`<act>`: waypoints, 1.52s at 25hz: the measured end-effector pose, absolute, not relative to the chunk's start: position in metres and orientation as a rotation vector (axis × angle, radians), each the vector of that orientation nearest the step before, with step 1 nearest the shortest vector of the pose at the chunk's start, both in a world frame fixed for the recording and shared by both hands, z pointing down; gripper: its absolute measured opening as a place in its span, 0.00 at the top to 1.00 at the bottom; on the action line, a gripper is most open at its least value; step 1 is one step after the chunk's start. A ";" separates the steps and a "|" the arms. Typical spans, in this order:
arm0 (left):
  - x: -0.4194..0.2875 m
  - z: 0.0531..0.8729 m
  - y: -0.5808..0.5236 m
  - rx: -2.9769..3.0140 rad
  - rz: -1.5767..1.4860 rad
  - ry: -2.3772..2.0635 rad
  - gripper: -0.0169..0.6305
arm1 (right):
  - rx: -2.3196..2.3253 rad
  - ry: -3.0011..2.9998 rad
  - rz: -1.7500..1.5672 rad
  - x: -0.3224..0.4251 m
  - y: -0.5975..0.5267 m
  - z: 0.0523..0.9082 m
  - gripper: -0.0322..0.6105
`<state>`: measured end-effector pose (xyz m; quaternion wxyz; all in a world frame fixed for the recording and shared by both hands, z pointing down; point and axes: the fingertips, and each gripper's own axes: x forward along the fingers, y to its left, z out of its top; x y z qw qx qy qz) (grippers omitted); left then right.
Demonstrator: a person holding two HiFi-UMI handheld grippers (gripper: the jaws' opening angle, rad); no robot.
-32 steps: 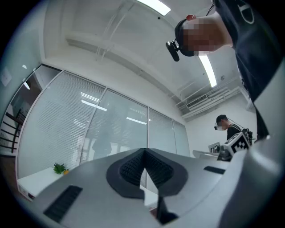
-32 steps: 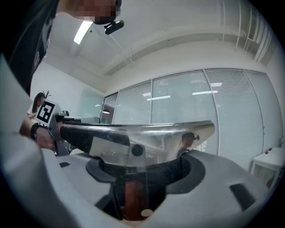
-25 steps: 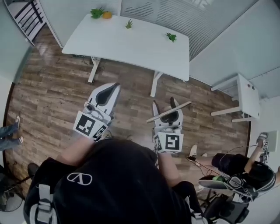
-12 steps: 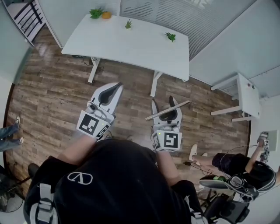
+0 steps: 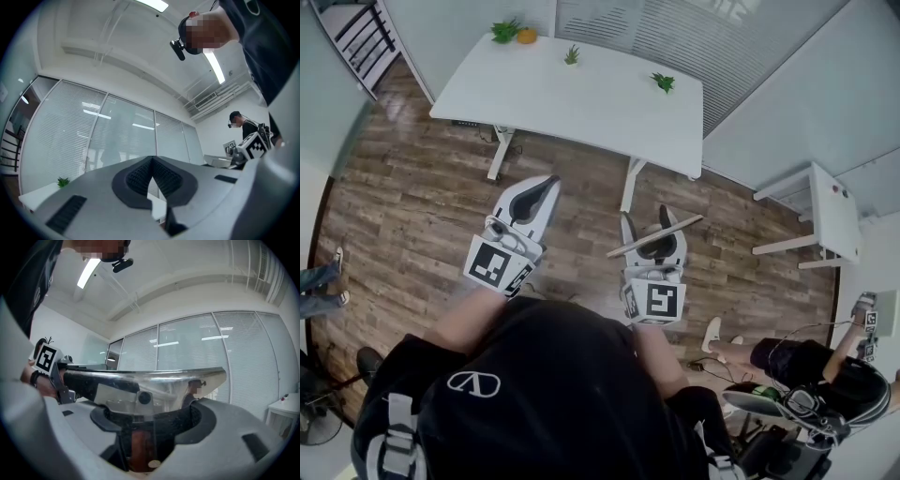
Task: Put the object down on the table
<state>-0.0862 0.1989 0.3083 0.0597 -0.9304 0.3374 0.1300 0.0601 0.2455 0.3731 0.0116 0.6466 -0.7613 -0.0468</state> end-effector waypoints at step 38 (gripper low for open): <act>0.010 0.326 -0.219 -2.881 0.454 0.846 0.97 | 2.029 -2.293 -0.208 0.127 -0.170 0.386 0.49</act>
